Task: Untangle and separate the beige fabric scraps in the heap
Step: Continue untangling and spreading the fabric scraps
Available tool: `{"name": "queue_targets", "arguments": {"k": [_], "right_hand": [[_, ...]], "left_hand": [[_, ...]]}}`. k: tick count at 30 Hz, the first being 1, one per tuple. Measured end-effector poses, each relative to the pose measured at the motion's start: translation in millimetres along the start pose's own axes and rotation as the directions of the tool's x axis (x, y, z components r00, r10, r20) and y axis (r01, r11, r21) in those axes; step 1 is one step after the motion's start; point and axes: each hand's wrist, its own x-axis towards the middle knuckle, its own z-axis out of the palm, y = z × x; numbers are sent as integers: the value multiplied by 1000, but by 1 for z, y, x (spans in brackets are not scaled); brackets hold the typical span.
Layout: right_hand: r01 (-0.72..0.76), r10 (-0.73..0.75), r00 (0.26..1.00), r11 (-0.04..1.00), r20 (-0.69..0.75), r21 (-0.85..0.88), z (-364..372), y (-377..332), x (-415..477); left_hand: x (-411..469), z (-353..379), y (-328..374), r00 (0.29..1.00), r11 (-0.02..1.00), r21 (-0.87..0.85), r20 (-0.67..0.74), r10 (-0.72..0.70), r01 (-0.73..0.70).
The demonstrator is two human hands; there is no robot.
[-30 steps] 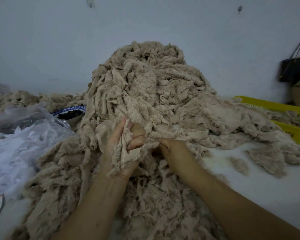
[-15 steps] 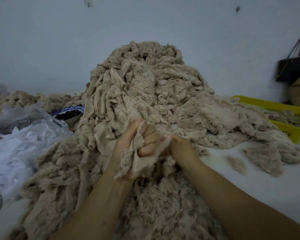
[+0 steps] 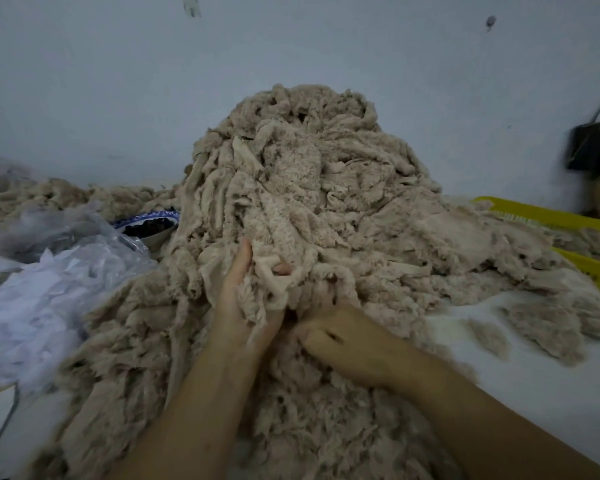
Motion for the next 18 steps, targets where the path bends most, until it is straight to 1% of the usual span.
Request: {"name": "queue_targets", "arguments": {"k": [1, 2, 3, 4, 5, 6, 7, 9, 10, 12, 13, 14, 15, 16, 17, 18], "right_hand": [[28, -31, 998, 999, -56, -42, 3, 0, 3], [12, -23, 989, 997, -145, -70, 3, 1, 4], [-11, 2, 961, 999, -275, -32, 0, 2, 3], [-39, 54, 920, 998, -388, 48, -4, 2, 3], [-56, 104, 891, 991, -442, 120, -8, 4, 4], [-102, 169, 886, 979, -432, 175, -9, 4, 4], [-141, 213, 905, 967, -369, 211, -10, 3, 6], [-141, 205, 945, 959, -255, 247, 0, 9, 6], [-138, 216, 947, 942, -238, 305, 4, 12, 6], [-180, 321, 911, 876, -260, 448, 4, 18, 4], [-185, 383, 877, 827, -290, 531, 0, 24, 4], [-162, 453, 825, 762, -337, 627, -6, 28, 5], [-92, 540, 749, 659, -384, 746, -14, 32, 5], [77, 616, 678, 483, -401, 872, -27, 36, 5], [264, 669, 623, 307, -405, 914, -39, 41, 5], [381, 697, 592, 200, -404, 903, -47, 47, 3]], "left_hand": [[0, -1, 0, 1000, 999, 48, -21, 14, -13], [1, -2, 1, 1000, 997, 82, -11, 10, -9], [0, -2, 0, 1000, 995, 97, -1, -4, 4], [-1, -1, -2, 1000, 991, 136, 7, -12, 11], [-1, 1, -5, 1000, 978, 210, 7, -9, 7], [-2, 4, -9, 1000, 956, 292, 3, 15, -16], [-3, 9, -12, 1000, 935, 353, -6, 30, -26], [-6, 16, -20, 1000, 890, 456, -15, 21, -12], [-7, 18, -24, 1000, 871, 491, -1, 8, -7], [-9, 18, -28, 998, 869, 495, 62, -30, -4], [-5, 19, -30, 995, 862, 505, 93, -24, -27], [-2, 17, -32, 992, 836, 546, 123, -15, -55], [1, 17, -34, 991, 774, 630, 129, -22, -65], [4, 16, -36, 994, 690, 722, 103, -19, -61], [7, 13, -38, 997, 559, 827, 70, -12, -51], [7, 8, -38, 997, 371, 927, 66, -27, -52]]}}
